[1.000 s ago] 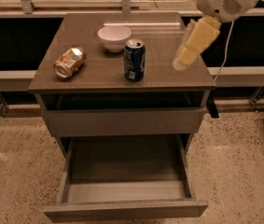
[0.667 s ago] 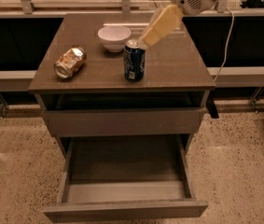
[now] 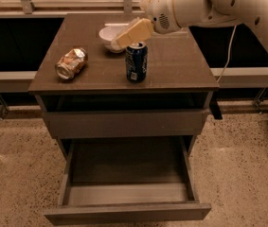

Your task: Place pepsi can into middle drawer

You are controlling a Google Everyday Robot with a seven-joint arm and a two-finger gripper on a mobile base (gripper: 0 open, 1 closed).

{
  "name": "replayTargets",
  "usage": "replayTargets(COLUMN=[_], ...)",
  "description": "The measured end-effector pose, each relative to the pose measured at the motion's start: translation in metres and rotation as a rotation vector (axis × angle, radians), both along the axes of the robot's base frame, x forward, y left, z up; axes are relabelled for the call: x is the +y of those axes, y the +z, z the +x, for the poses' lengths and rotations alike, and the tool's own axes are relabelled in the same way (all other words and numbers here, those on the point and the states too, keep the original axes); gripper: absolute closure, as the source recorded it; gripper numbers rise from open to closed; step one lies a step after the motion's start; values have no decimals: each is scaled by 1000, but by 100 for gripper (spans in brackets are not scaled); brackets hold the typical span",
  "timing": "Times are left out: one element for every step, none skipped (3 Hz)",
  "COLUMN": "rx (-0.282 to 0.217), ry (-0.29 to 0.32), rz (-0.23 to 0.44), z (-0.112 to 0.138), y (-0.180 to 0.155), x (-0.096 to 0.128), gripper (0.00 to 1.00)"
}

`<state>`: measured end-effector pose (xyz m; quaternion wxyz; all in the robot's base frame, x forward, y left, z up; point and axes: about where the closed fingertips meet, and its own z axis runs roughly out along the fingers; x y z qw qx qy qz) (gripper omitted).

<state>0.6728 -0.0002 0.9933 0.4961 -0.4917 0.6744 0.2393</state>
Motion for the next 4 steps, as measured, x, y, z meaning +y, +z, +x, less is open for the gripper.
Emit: replayTargets(rx=[18, 24, 31, 52], ry=[-37, -66, -83, -83], rz=[37, 39, 32, 6], z=[13, 22, 29, 35], y=[-23, -42, -58, -77], x=[7, 3, -4, -7], gripper=[0, 0, 0, 9])
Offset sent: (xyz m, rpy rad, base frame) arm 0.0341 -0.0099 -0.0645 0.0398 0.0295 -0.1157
